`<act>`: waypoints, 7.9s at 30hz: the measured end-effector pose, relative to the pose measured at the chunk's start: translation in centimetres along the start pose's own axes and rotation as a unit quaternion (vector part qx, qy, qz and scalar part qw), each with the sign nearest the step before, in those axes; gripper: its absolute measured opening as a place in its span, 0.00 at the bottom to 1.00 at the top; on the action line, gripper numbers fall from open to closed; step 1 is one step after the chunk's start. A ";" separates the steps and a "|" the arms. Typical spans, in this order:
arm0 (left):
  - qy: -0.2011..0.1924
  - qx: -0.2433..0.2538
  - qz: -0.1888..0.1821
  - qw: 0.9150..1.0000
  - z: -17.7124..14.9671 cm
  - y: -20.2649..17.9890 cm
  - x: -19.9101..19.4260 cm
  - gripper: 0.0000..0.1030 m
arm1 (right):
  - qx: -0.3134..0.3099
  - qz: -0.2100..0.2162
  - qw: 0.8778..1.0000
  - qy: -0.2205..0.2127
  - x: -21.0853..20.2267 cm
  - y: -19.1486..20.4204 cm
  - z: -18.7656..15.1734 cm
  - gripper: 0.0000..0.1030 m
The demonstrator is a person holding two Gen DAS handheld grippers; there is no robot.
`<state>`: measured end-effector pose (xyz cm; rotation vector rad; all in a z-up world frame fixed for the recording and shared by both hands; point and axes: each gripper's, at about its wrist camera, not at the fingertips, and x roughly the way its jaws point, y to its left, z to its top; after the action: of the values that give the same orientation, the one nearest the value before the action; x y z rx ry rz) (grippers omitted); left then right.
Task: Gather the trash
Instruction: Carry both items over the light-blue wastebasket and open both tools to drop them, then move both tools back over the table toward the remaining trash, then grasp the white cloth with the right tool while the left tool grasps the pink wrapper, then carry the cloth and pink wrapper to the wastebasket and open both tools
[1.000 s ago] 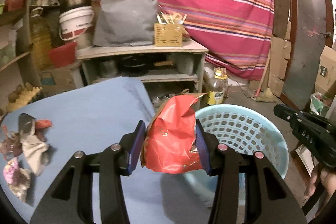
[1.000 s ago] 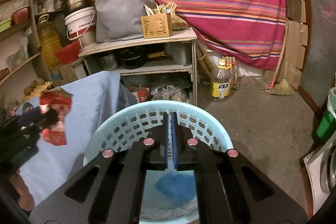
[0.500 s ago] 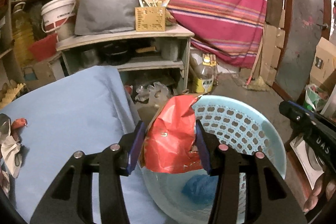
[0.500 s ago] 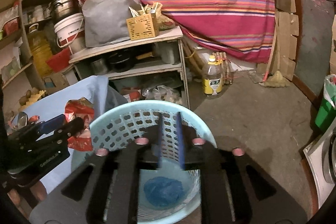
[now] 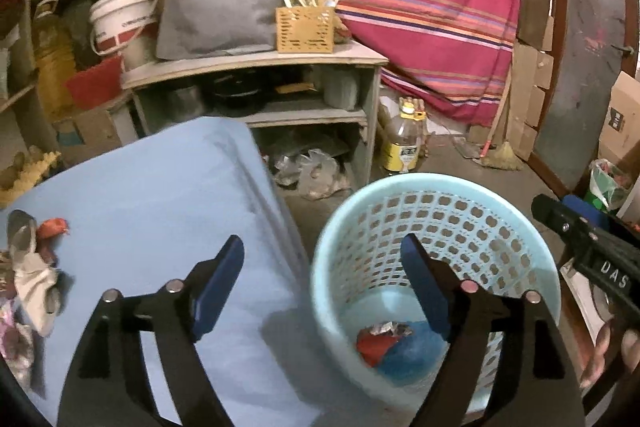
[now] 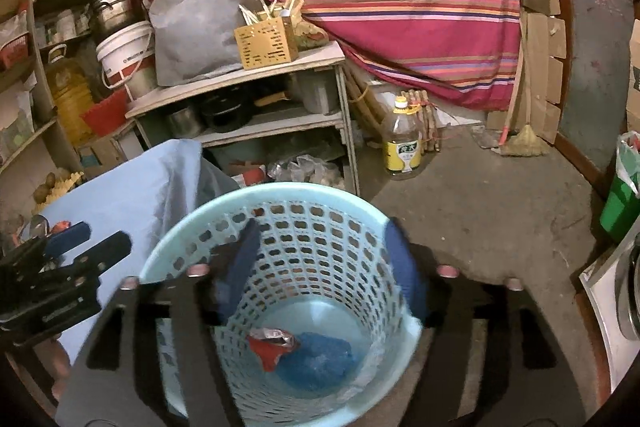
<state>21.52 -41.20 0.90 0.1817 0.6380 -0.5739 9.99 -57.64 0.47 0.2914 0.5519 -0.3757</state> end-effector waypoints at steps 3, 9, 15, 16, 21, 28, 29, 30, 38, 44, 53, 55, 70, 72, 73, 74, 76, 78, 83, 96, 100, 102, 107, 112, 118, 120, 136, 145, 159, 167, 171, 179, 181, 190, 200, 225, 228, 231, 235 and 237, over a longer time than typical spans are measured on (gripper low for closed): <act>-0.012 -0.001 0.021 1.000 -0.4 2.2 -1.9 0.85 | -0.001 0.008 1.000 -0.010 -0.3 1.1 0.0 0.89; -0.034 -0.002 0.073 0.997 -1.5 7.0 -5.6 0.90 | 0.010 0.032 0.999 -0.032 -0.8 4.6 0.2 0.96; -0.048 -0.005 0.141 0.989 -3.1 12.6 -8.6 0.92 | 0.023 -0.015 0.998 -0.052 -1.0 9.5 0.3 0.96; -0.055 -0.012 0.160 0.985 -3.5 14.0 -9.3 0.92 | 0.019 -0.019 0.998 -0.059 -1.0 10.3 0.2 0.96; -0.060 -0.060 0.181 0.980 -5.2 20.5 -11.8 0.92 | 0.005 0.007 0.997 -0.071 -0.9 14.3 0.2 0.96; -0.026 -0.062 0.217 0.974 -7.7 26.5 -12.7 0.96 | -0.026 0.127 0.991 -0.047 -0.5 18.8 0.4 0.96; -0.020 -0.062 0.217 0.974 -8.1 27.1 -12.6 0.96 | -0.034 0.117 0.992 -0.041 -0.2 19.7 0.3 0.96; -0.015 -0.061 0.218 0.974 -8.5 27.6 -12.5 0.96 | -0.039 0.105 0.993 -0.033 0.2 20.6 0.2 0.96; 0.009 -0.094 0.188 0.978 -11.1 30.5 -11.0 0.96 | -0.076 0.019 0.997 -0.009 2.6 25.5 -1.9 0.96; 0.026 -0.082 0.180 0.980 -12.5 31.2 -10.0 0.96 | -0.123 -0.018 0.992 -0.015 2.8 28.6 -3.4 0.96; 0.035 -0.092 0.144 0.985 -12.9 32.3 -9.6 0.89 | -0.154 0.037 0.987 0.018 3.5 32.2 -4.7 0.96; 0.036 -0.088 0.135 0.986 -12.8 32.3 -9.8 0.74 | -0.160 0.047 0.986 0.024 3.5 33.1 -5.0 0.96; 0.013 -0.091 0.144 0.985 -12.5 35.2 -13.0 0.18 | -0.170 0.109 0.978 0.052 3.6 38.9 -6.5 0.96; -0.003 -0.099 0.154 0.983 -12.1 36.2 -14.1 0.16 | -0.178 0.112 0.976 0.054 3.7 39.7 -6.8 0.96; -0.006 -0.107 0.155 0.982 -12.0 36.8 -14.4 0.16 | -0.182 0.113 0.975 0.057 3.9 40.2 -7.0 0.96; -0.010 -0.118 0.155 0.981 -11.9 37.4 -14.7 0.16 | -0.183 0.114 0.975 0.060 4.0 40.6 -7.2 0.96; -0.014 -0.137 0.157 0.978 -11.8 38.8 -15.2 0.16 | -0.185 0.119 0.973 0.070 4.6 41.6 -7.7 0.96; -0.019 -0.143 0.161 0.976 -11.6 39.4 -15.6 0.15 | -0.185 0.125 0.972 0.080 5.0 42.4 -8.0 0.96; -0.021 -0.155 0.168 0.973 -11.6 41.0 -16.1 0.15 | -0.199 0.132 0.966 0.099 6.1 45.2 -9.1 0.96; -0.022 -0.160 0.168 0.972 -12.0 41.7 -16.6 0.15 | -0.222 0.138 0.954 0.148 8.6 46.6 -10.7 0.45; -0.022 -0.155 0.172 0.973 -11.9 41.1 -16.3 0.14 | -0.219 0.146 0.955 0.138 7.9 46.0 -10.3 0.27; -0.022 -0.156 0.172 0.972 -11.8 41.0 -16.2 0.14 | -0.215 0.154 0.955 0.134 7.5 45.5 -10.0 0.20; -0.022 -0.158 0.171 0.972 -11.7 40.7 -16.2 0.13 | -0.194 0.167 0.960 0.115 5.8 43.2 -8.3 0.19; -0.034 -0.155 0.169 0.973 -10.7 38.7 -16.8 0.12 | -0.189 0.165 0.964 0.086 3.8 40.5 -6.2 0.19; -0.045 -0.137 0.163 0.976 -8.8 35.1 -16.9 0.12 | -0.160 0.159 0.972 0.065 2.5 35.6 -3.8 0.19; -0.050 -0.131 0.156 0.978 -7.9 33.6 -16.8 0.10 | -0.148 0.155 0.975 0.060 2.3 33.7 -3.1 0.19; -0.019 -0.093 0.135 0.986 -6.2 25.7 -13.6 0.13 | -0.076 0.118 0.989 0.055 1.5 21.8 -1.6 0.20; 0.028 -0.113 0.146 0.982 -9.7 25.5 -10.1 0.80 | -0.072 0.122 0.988 0.057 1.1 21.2 -1.9 0.20; 0.100 -0.138 0.130 0.977 -11.5 26.9 -5.2 0.47 | -0.067 0.124 0.988 0.057 1.0 20.8 -1.7 0.20; 0.073 -0.118 0.120 0.983 -10.5 26.0 -6.5 0.15 | -0.069 0.123 0.989 0.054 0.9 20.7 -1.6 0.20; 0.053 -0.113 0.116 0.985 -9.4 25.6 -7.3 0.13 | -0.069 0.119 0.989 0.047 0.8 20.3 -1.3 0.20; -0.003 -0.095 0.094 0.991 -5.8 22.2 -9.2 0.13 | -0.053 0.099 0.993 0.032 0.2 17.4 -0.2 0.20; -0.015 -0.086 0.090 0.992 -5.0 21.1 -9.3 0.13 | -0.049 0.089 0.995 0.025 -0.2 16.3 0.1 0.20; -0.051 -0.049 0.045 0.997 -1.5 13.5 -8.1 0.13 | -0.035 0.023 0.999 -0.001 -1.3 9.3 0.7 0.20; -0.058 -0.003 -0.029 0.998 0.9 3.4 -4.7 0.13 | -0.007 0.011 1.000 -0.011 -2.1 3.0 0.2 0.20; -0.017 0.035 -0.054 0.998 1.6 -4.2 1.0 0.69 | 0.037 0.011 0.999 0.000 -1.2 -2.0 -0.4 0.20; -0.014 0.023 -0.044 0.999 1.3 -3.0 0.6 0.77 | 0.034 0.014 0.999 0.003 -1.0 -1.6 -0.4 0.20; -0.022 0.013 -0.031 0.999 1.1 -1.7 -0.1 0.82 | 0.030 0.020 0.999 0.005 -0.7 -1.3 -0.2 0.22; -0.024 -0.004 -0.021 0.999 0.9 0.5 -1.2 0.84 | 0.027 0.028 0.999 0.006 -0.4 -0.2 0.1 0.42; -0.025 -0.011 -0.015 1.000 0.7 1.7 -1.9 0.85 | 0.024 0.020 1.000 0.004 -0.3 0.5 0.1 0.71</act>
<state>21.58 -39.19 2.65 0.1373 0.5982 -0.5976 9.99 -57.12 0.79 0.3496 0.5442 -0.3491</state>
